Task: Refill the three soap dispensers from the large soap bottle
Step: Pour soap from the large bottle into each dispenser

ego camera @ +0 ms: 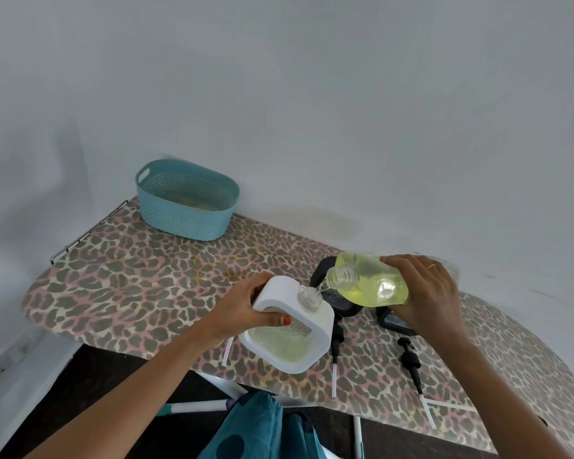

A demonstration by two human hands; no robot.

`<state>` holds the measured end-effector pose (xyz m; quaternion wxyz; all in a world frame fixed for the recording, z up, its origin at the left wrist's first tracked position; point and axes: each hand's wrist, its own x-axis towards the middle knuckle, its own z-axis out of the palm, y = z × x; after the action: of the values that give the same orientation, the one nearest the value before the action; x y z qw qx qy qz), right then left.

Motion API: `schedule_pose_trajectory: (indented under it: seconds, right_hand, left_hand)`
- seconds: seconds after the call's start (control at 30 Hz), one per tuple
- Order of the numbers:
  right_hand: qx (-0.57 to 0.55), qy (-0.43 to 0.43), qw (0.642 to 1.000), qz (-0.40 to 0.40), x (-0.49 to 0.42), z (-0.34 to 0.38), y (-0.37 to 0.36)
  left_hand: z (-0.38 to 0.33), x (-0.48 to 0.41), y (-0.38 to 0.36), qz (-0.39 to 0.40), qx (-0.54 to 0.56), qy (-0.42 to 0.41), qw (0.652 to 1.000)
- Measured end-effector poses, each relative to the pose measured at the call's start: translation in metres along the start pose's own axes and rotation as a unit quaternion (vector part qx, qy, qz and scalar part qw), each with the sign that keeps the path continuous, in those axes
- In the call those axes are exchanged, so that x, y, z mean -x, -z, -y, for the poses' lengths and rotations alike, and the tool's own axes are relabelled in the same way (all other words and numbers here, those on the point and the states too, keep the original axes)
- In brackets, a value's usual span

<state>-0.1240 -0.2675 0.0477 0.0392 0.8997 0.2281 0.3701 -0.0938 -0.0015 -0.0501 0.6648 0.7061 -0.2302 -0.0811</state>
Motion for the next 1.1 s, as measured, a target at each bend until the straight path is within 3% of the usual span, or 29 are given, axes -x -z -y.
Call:
schedule_pose_trajectory:
  seconds: [1.1]
  right_hand:
    - [0.006, 0.012, 1.000, -0.007, -0.0006, 0.0009, 0.0046]
  left_hand:
    - [0.0035, 0.0021, -0.0030, 0.003, 0.044, -0.006, 0.999]
